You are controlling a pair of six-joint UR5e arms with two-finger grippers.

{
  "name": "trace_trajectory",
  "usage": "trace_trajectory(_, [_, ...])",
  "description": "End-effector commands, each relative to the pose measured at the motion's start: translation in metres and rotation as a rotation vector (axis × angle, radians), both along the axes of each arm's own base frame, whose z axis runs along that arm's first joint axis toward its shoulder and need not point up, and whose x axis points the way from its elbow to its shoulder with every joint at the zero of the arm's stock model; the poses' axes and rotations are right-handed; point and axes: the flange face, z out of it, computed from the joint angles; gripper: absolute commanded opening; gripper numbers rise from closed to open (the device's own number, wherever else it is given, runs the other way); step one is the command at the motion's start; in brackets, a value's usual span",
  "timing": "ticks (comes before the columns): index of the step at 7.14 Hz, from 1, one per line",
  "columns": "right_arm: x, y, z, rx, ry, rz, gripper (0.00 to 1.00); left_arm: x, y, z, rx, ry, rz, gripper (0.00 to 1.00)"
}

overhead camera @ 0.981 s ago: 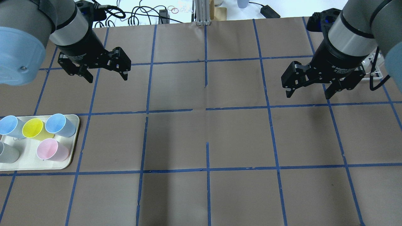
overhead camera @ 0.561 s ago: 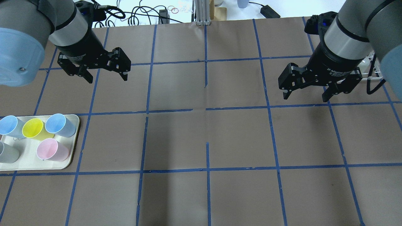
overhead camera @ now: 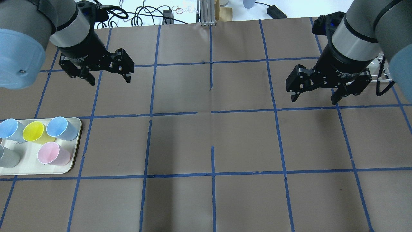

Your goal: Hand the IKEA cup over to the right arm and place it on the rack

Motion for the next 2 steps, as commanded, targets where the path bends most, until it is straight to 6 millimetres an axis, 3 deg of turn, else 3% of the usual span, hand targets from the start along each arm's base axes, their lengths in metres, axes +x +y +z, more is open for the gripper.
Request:
trace_trajectory(1, [-0.0002, 0.0004, 0.0004, 0.0, 0.002, 0.0, 1.0, 0.0, 0.0002, 0.0002, 0.0, 0.0, -0.001, 1.0])
trace_trajectory(2, [-0.0003, 0.0004, 0.0004, 0.0, 0.003, 0.0, 1.0, 0.0, 0.0002, 0.0002, 0.0, 0.0, -0.001, 1.0])
